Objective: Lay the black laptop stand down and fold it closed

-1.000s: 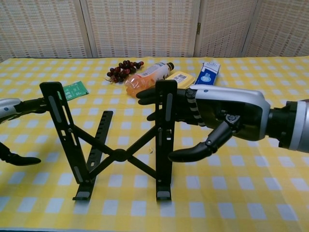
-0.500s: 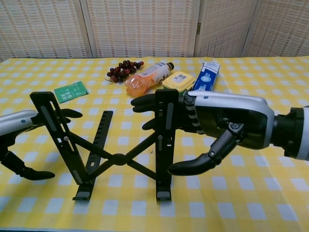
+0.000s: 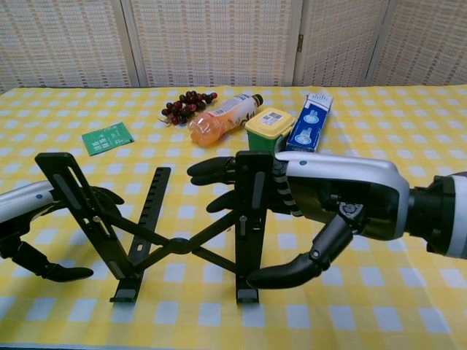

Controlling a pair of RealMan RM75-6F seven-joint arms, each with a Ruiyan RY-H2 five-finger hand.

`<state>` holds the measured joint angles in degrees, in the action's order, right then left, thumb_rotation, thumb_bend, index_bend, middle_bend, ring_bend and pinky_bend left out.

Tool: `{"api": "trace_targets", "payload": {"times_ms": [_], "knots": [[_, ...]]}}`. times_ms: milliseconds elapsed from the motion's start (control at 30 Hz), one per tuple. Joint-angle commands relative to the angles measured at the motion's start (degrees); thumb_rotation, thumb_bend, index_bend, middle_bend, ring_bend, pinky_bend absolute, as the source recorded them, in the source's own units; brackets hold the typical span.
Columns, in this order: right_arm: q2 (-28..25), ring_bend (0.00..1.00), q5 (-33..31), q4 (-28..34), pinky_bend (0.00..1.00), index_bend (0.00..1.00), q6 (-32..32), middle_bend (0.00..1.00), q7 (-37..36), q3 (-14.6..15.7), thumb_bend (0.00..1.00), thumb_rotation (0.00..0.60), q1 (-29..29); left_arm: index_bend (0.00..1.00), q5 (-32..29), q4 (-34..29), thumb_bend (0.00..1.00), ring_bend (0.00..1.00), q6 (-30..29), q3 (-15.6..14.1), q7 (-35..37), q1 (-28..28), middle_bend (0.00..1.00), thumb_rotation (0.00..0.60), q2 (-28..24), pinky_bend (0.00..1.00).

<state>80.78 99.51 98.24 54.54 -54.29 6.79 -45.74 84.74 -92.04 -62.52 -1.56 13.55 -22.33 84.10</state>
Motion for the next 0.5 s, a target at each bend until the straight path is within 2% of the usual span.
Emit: {"api": "trace_targets", "payload": {"times_ms": [33,500], "knots": [[0.63,0.11,-0.26,-0.3,0.0,0.0,-0.5,0.03,0.09,0.41,0.27,0.6,-0.16,0.35,-0.28,0.21,0.22,0.2,-0.56,0.51,0.42,0.09,0.2,0.6,0.72,0.1],[2.8,0.12,0.01,-0.89,0.0,0.0,1.05,0.03,-2.98,3.58,0.27,0.6,1.19,0.36,-2.11,0.88,0.22,0.2,0.12,2.58,1.66,-0.99,0.22,0.6,0.97,0.11]]}}
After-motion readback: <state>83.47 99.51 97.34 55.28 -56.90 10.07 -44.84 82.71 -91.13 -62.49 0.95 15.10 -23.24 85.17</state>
